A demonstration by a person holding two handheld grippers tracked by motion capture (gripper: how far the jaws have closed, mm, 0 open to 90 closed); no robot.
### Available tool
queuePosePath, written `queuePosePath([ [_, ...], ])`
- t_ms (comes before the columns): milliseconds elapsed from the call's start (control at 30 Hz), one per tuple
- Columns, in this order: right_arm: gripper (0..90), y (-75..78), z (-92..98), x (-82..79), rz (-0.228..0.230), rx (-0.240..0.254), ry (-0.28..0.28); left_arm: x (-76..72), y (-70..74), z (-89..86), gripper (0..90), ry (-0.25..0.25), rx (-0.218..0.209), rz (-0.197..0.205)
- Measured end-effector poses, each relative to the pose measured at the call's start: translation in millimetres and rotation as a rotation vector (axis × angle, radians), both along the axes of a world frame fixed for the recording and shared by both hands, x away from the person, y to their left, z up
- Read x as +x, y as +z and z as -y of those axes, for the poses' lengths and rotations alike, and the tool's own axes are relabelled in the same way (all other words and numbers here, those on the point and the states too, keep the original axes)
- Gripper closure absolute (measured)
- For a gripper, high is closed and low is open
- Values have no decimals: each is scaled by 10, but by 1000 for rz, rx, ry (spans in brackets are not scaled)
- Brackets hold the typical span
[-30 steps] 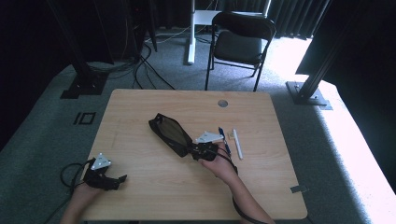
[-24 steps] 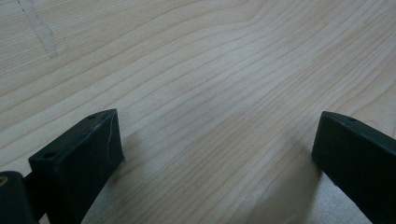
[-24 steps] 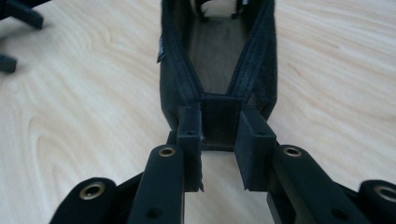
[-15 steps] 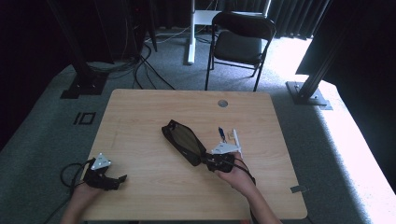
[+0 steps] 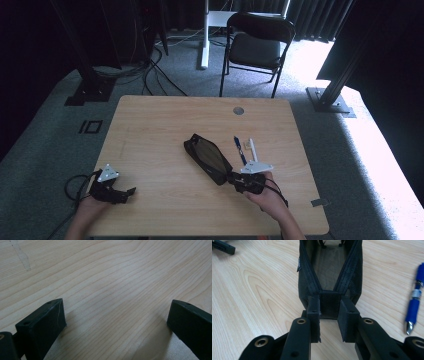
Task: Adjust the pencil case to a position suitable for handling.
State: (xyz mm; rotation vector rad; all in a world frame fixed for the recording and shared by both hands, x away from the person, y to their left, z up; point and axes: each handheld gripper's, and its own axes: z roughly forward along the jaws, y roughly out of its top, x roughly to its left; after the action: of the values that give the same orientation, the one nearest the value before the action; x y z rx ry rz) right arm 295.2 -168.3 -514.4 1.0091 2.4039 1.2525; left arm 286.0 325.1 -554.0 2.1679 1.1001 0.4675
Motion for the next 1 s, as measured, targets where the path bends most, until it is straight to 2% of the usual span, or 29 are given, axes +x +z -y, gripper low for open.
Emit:
queuePosePath([
  [467, 730, -12, 313, -225, -9, -3, -46, 0, 0, 0, 21, 0, 0, 0],
  [633, 725, -4, 364, -282, -9, -3, -47, 0, 0, 0, 21, 0, 0, 0],
  [733, 668, 26, 371, -301, -6, -15, -35, 0, 0, 0, 20, 0, 0, 0],
  [867, 637, 68, 385, -303, 9, -10, -35, 0, 0, 0, 20, 0, 0, 0],
  [1000, 596, 151, 421, -290, 27, 14, -49, 0, 0, 0, 20, 0, 0, 0],
])
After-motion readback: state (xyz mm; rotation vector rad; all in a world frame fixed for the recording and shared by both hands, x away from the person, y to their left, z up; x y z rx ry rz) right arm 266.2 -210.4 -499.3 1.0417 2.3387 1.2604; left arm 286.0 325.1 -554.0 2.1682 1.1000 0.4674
